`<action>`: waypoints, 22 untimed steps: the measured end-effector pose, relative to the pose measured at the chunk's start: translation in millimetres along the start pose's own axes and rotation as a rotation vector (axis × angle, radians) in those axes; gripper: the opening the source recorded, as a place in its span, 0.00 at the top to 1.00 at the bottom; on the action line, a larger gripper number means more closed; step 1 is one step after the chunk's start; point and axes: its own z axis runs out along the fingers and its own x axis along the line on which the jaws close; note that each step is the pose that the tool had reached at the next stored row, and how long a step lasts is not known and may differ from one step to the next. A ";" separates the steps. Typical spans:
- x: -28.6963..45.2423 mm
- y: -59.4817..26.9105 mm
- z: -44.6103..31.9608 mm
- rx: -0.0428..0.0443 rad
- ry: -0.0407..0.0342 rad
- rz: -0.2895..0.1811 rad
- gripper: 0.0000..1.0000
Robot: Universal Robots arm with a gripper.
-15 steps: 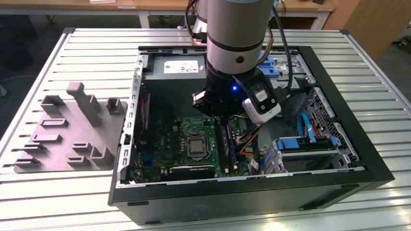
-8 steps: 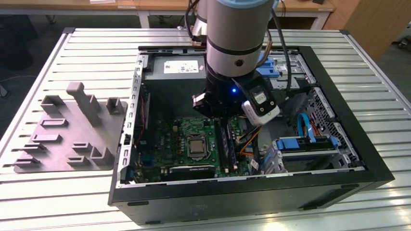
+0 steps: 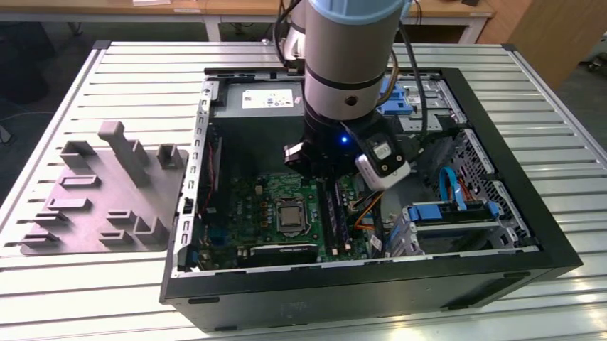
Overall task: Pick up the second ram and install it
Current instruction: 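Insert the second ram into the second slot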
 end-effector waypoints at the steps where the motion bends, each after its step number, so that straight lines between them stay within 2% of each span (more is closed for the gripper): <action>1: 0.1 -0.1 1.4 0.0000 0.0000 0.000 0.89; 16: 0.3 -1.0 16.9 0.0006 -0.0002 0.002 0.89; 20: 0.3 -1.1 18.8 0.0103 0.0010 0.009 0.89; 22: 0.4 -1.1 19.7 0.0120 0.0001 0.025 0.89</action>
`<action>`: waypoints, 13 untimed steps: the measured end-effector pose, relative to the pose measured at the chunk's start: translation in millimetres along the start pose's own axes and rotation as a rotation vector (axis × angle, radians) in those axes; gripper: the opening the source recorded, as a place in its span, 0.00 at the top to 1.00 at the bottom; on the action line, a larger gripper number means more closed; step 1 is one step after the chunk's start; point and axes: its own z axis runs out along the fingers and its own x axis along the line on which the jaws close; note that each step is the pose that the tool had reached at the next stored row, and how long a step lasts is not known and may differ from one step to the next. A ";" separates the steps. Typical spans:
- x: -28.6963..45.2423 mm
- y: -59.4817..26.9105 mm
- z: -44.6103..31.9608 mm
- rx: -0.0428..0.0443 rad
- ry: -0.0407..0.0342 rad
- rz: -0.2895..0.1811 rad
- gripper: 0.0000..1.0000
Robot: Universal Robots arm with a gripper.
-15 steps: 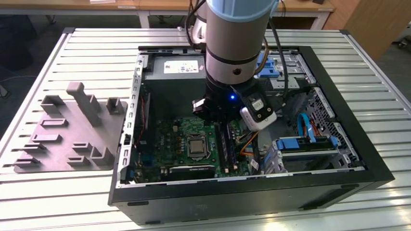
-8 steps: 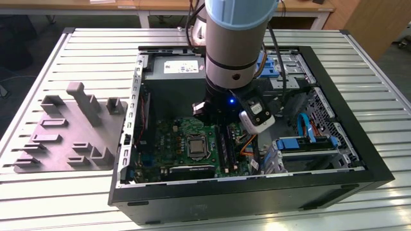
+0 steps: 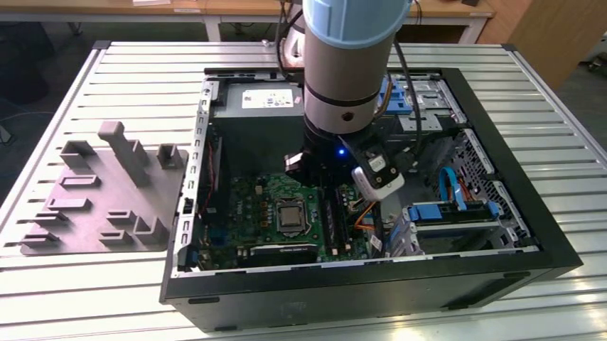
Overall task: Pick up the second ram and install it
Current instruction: 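Insert the second ram into the second slot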
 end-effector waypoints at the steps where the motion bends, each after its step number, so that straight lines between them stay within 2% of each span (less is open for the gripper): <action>1: 0.0 0.0 0.4 0.0007 -0.0003 0.008 0.89; 5: -0.4 -0.1 3.2 0.0014 -0.0011 0.024 0.89; 13: -0.4 -0.3 5.8 0.0015 -0.0011 0.025 0.89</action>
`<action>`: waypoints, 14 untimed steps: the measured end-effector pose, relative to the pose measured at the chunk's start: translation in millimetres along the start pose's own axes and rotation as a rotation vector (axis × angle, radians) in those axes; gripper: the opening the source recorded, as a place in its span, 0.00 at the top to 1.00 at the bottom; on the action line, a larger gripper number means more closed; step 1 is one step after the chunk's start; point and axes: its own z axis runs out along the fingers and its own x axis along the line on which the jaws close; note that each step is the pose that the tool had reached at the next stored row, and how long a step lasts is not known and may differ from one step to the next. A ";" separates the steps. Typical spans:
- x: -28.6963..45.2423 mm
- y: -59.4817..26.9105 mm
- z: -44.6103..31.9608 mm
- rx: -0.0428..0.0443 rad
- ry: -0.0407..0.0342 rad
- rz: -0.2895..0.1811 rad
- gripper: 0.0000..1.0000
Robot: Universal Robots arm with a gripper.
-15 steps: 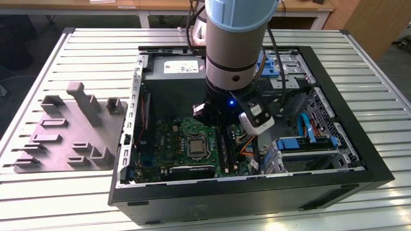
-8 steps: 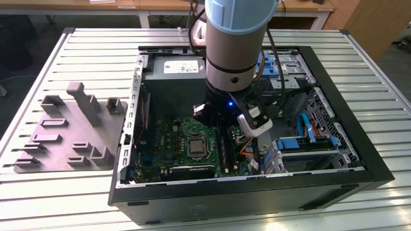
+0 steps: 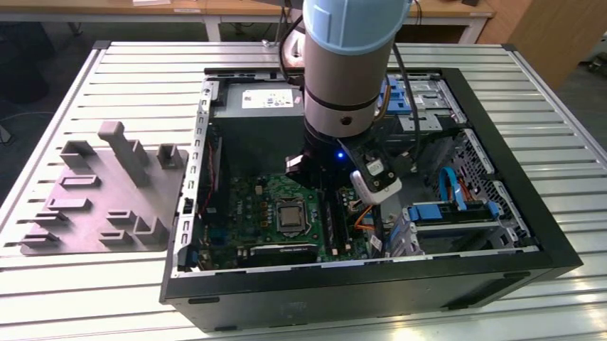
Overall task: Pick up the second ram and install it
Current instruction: 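Insert the second ram into the second slot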
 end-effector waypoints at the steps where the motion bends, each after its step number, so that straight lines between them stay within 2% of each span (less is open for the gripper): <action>1: 0.0 0.0 0.4 -0.0001 0.0000 0.000 0.89; 8: 0.0 -0.1 1.1 0.0000 0.0000 0.000 0.89; 14: -3.1 0.0 2.5 -0.0003 0.0007 -0.003 0.89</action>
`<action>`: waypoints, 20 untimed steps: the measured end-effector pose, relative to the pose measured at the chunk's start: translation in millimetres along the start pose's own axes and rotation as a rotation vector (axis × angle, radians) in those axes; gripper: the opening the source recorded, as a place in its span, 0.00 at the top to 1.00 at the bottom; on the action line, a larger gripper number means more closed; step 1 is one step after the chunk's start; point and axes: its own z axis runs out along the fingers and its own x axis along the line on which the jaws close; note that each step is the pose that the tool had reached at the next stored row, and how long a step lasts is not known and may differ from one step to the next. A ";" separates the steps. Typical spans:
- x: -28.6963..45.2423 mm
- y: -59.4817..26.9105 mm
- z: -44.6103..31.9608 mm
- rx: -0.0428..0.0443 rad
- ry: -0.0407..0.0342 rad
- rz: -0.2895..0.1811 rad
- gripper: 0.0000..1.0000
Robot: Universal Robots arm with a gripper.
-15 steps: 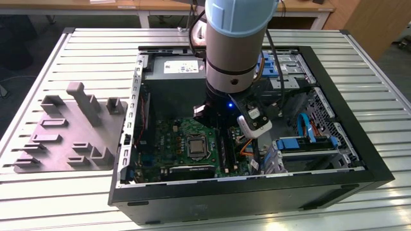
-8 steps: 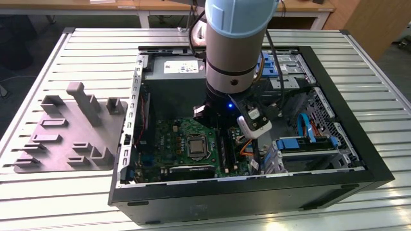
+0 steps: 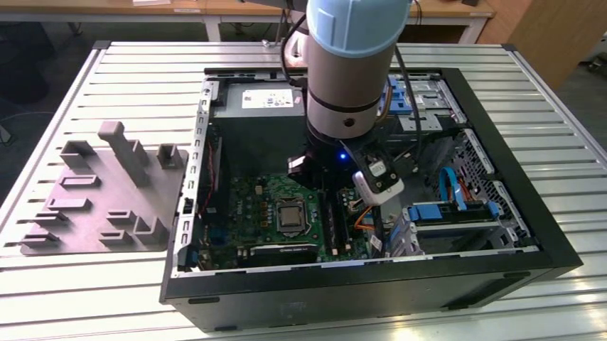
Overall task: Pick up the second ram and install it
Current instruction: 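Insert the second ram into the second slot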
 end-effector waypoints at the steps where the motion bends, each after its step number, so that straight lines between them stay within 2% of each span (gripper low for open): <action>1: 0.0 0.0 0.5 -0.0001 0.0000 0.000 0.89; 20: -1.1 -0.2 4.8 0.0002 0.0002 0.000 0.89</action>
